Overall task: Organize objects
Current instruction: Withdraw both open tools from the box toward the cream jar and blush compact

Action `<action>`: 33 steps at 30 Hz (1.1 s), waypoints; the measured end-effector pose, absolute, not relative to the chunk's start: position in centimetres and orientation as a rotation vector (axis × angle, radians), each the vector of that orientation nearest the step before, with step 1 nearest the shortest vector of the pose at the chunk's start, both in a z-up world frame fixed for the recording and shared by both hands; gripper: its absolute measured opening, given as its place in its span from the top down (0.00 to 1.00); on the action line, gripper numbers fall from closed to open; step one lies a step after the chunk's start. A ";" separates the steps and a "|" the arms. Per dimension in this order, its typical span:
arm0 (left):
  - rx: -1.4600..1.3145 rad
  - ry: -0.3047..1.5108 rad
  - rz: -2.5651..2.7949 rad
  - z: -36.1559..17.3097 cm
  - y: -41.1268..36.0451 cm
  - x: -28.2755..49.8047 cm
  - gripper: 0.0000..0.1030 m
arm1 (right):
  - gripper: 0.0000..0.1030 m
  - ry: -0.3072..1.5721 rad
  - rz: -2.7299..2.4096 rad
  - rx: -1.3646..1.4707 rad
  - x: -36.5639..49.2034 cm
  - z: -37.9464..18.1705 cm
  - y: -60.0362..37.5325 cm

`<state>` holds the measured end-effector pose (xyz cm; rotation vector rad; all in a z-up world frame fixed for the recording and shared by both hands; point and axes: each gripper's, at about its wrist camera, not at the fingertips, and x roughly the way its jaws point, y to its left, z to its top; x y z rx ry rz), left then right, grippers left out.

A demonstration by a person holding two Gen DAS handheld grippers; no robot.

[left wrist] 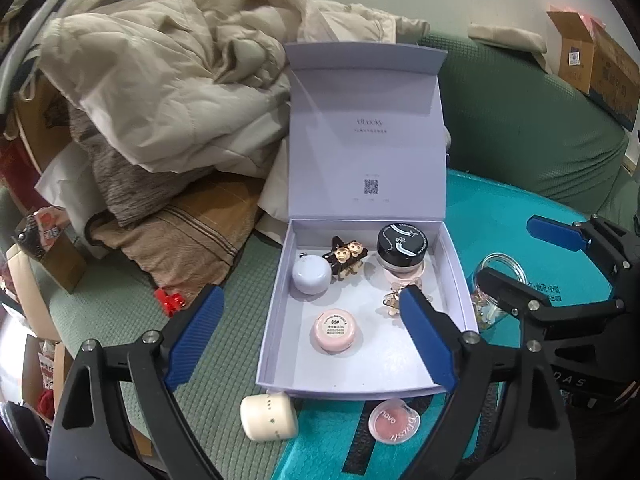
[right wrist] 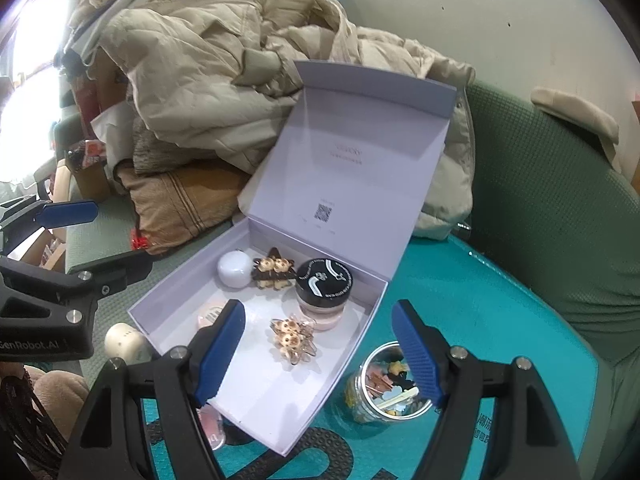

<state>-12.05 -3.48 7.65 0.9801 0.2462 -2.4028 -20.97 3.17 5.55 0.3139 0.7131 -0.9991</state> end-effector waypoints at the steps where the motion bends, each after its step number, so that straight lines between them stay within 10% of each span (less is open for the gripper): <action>1: 0.968 0.244 -2.400 7.9 -3.4 -11.6 0.12 | 0.26 0.710 -0.996 0.308 -20.8 5.8 3.5; 33: 0.956 0.372 -2.209 5.8 -3.8 0.2 0.11 | 0.26 0.751 -0.731 0.222 -13.3 4.4 11.9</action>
